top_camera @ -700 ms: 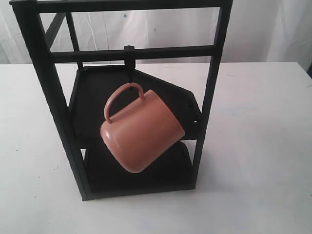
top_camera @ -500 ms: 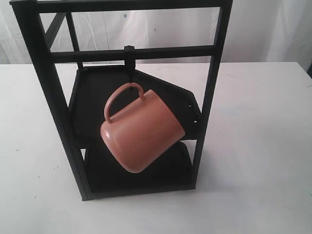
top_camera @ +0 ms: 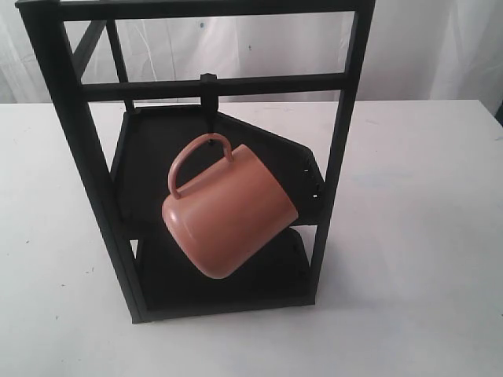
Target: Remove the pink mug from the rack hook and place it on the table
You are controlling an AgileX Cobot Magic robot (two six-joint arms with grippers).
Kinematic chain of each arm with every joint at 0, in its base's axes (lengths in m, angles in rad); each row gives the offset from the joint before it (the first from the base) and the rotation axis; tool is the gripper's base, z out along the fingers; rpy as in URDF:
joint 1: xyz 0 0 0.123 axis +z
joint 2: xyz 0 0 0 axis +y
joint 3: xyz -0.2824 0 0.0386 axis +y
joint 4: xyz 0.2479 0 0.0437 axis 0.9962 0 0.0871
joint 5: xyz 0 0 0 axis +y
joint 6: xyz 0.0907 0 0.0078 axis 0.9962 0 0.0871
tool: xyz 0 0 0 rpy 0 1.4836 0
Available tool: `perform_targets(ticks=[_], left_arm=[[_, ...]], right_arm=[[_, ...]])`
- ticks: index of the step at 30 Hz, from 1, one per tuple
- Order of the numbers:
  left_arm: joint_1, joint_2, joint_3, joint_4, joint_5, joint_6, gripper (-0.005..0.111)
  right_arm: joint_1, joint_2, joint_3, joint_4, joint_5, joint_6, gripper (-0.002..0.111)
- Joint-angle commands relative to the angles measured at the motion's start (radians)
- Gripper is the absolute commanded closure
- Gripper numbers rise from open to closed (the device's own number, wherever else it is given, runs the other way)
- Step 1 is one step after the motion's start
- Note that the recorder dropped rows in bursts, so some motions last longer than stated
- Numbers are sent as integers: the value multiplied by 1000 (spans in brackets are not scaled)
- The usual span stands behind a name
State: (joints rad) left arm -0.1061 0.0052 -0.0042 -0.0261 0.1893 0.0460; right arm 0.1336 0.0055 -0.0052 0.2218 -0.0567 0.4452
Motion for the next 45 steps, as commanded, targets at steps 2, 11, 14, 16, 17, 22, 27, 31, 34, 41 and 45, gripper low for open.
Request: perform_targets(ticks=[2,11,14,16,17,22,27,31,34,41,45], left_arm=[[1,-5,4,-3,1,3,107],[1,-5,4,-3,1,3,107],[1,-5,4,-3,4,3,107],[1,-5,4,-3,4,3,107],[1,-5,4,-3,4,3,107],[1,-5,4,-3,5,3,107],[1,-5,4,-3,5,3,107],[1,-5,4,-3,5,3,107],[1,-5,4,-3,5,3,107],[1,-5,4,-3,5,3,107],[1,-5,4,-3,5,3,107]], right_arm=[[-5,-6,5,14,-190,48,108],[144,-6,-340,-95,352,-81,108],[213,43,-430,68,535,-322,108],[256,108,-480,203,674,-518,108],[272,142,-495,255,715,-588,108],[296,298,-535,474,797,-866,108],[296,452,-535,620,799,-1075,85],[296,555,-535,788,761,-1321,47],[296,622,-535,936,748,-1539,38],[296,779,-557,1089,759,-1850,38],[296,861,-590,1091,761,-1885,38]])
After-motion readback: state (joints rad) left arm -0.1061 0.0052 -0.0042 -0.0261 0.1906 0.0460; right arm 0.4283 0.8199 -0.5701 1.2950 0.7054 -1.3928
